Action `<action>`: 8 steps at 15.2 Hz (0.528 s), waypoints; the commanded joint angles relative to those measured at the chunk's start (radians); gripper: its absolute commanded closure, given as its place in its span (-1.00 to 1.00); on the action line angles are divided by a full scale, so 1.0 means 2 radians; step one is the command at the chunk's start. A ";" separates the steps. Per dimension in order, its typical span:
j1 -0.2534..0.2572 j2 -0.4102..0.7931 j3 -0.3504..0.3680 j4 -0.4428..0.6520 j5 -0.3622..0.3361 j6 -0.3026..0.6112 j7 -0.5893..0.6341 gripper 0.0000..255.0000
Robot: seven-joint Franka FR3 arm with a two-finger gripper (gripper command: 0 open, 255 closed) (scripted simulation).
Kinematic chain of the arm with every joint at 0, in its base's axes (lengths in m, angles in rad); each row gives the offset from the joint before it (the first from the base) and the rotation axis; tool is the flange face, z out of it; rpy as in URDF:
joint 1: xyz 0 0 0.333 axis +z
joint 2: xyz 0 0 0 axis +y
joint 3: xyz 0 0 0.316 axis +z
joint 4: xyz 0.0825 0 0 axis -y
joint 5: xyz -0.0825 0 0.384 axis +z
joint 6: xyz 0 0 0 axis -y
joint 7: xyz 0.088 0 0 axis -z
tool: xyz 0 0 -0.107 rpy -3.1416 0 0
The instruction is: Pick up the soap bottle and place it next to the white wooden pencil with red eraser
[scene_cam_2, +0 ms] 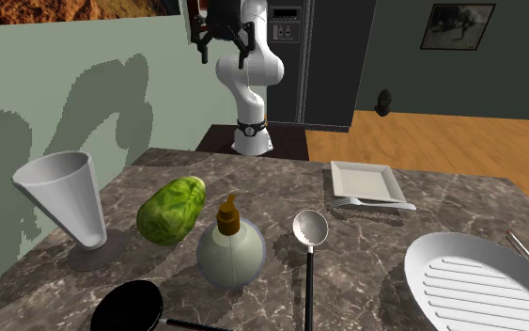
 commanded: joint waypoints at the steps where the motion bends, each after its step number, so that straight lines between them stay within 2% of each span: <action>1: 0.000 0.000 0.000 0.000 0.000 0.000 0.000 -1.00; 8: 0.005 0.135 0.005 0.051 0.012 0.082 0.017 -1.00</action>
